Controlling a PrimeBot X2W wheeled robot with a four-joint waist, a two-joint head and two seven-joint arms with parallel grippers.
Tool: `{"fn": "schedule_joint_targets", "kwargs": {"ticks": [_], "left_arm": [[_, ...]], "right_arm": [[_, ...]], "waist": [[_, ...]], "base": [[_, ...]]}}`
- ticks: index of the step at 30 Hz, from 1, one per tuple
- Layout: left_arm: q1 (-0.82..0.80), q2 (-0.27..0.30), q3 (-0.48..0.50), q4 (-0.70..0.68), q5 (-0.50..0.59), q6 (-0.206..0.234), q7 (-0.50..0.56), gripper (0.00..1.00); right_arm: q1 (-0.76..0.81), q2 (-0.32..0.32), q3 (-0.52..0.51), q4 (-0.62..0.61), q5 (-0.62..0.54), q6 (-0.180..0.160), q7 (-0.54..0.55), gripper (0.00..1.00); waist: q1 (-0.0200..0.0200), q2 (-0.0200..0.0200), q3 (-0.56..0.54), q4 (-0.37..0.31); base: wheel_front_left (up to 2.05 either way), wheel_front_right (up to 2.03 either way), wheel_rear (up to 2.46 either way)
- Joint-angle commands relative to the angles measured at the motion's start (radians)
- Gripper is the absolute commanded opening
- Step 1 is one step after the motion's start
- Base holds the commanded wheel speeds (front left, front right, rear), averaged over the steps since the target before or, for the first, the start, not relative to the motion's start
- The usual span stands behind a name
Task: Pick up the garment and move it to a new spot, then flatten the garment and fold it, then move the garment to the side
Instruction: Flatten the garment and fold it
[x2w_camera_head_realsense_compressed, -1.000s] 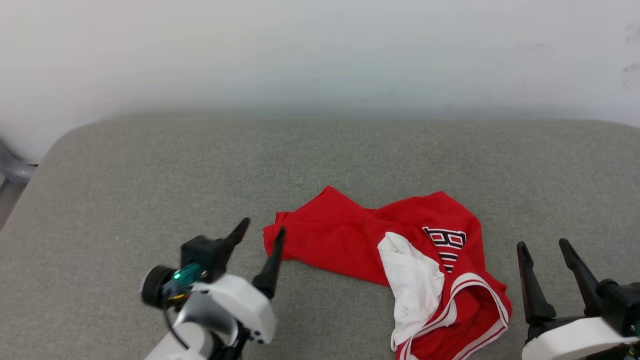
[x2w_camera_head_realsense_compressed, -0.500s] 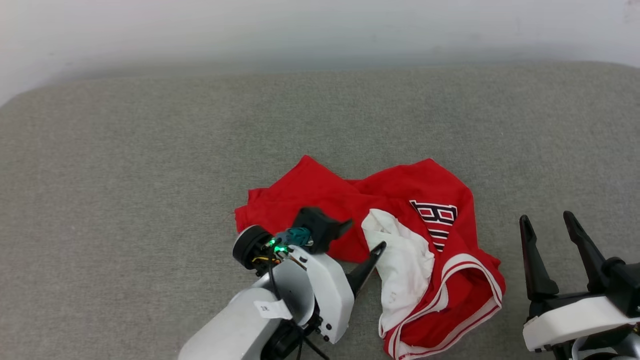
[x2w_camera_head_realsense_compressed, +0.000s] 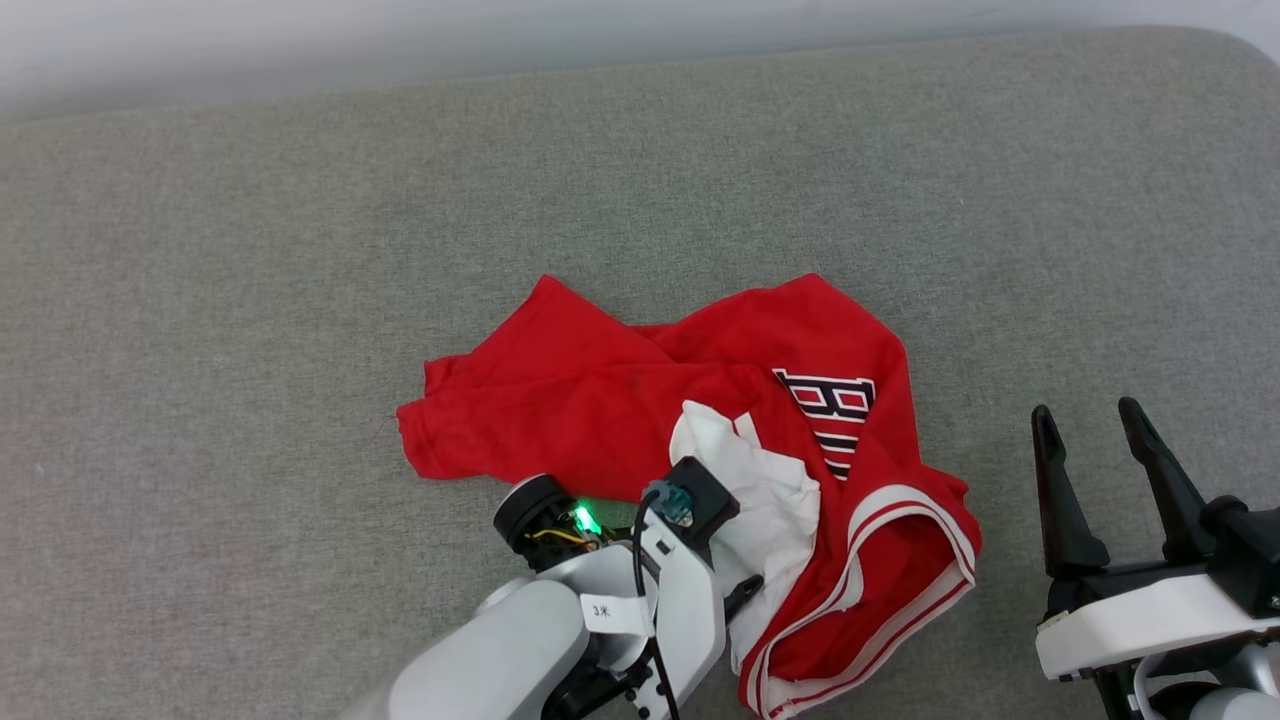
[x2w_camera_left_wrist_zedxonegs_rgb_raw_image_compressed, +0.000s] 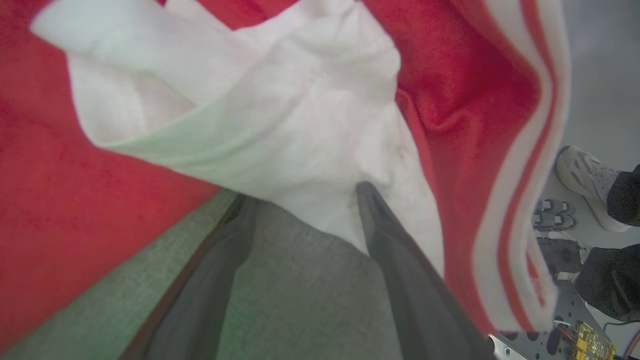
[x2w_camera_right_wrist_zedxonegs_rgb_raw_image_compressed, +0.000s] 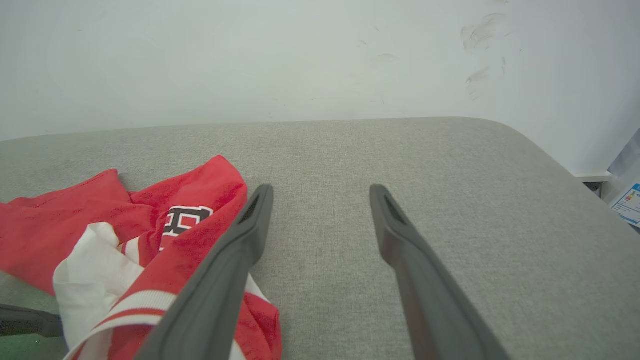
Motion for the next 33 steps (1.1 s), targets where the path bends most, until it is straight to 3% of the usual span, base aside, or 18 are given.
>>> {"fn": "schedule_joint_targets", "kwargs": {"ticks": [1,2,3,4,5,6,11,17,24,33], "left_arm": [[-0.003,0.008,-0.016,0.020,-0.002,-0.003,0.020,1.00],[-0.005,0.011,-0.033,0.037,-0.004,-0.004,0.042,1.00],[-0.002,0.014,-0.047,0.051,-0.012,-0.006,0.061,0.91],[-0.004,0.016,-0.062,0.062,-0.013,-0.007,0.077,0.64],[-0.008,0.019,-0.074,0.069,-0.013,-0.009,0.085,0.17],[-0.010,0.020,-0.082,0.074,-0.016,-0.009,0.088,0.00],[-0.046,0.036,-0.076,0.062,-0.014,-0.008,0.022,0.00],[-0.048,0.078,0.006,-0.001,-0.017,0.046,-0.094,0.00],[0.021,0.186,0.112,-0.109,-0.057,0.145,-0.148,0.00],[0.245,0.292,0.281,-0.177,-0.204,0.310,-0.202,0.00]], "right_arm": [[-0.010,0.001,0.002,0.003,0.006,0.000,-0.007,1.00],[-0.011,0.001,0.002,0.005,0.007,0.000,-0.009,1.00],[-0.013,0.001,0.003,0.007,0.007,0.000,-0.011,1.00],[-0.015,0.001,0.003,0.009,0.006,0.000,-0.013,1.00],[-0.017,0.001,0.003,0.011,0.007,0.000,-0.015,1.00],[-0.019,0.001,0.003,0.014,0.009,0.000,-0.016,1.00],[-0.020,0.001,-0.003,0.027,0.014,0.000,-0.019,1.00],[-0.006,0.001,-0.018,0.043,0.017,0.000,-0.018,1.00],[0.013,0.001,-0.033,0.049,0.012,0.000,-0.006,1.00],[0.035,0.001,-0.054,0.027,-0.002,0.000,0.024,1.00]], "waist": [[-0.0001,0.0000,0.005,-0.005],[-0.0001,0.0000,0.007,-0.006],[-0.0001,0.0000,0.009,-0.007],[-0.0001,0.0000,0.011,-0.007],[-0.0001,0.0000,0.012,-0.008],[-0.0001,0.0000,0.013,-0.009],[-0.0001,0.0000,-0.001,0.001],[-0.0001,0.0000,-0.040,0.034],[-0.0001,0.0000,-0.086,0.092],[-0.0001,0.0000,-0.126,0.155]], "base": [[0.00,0.00,0.00],[0.00,0.00,0.00],[0.00,0.00,0.00],[0.00,0.00,0.00],[0.00,0.00,0.00],[0.00,0.00,0.00],[0.00,0.00,0.00],[0.00,0.00,0.00],[0.00,0.00,0.00],[0.00,0.00,0.00]]}}
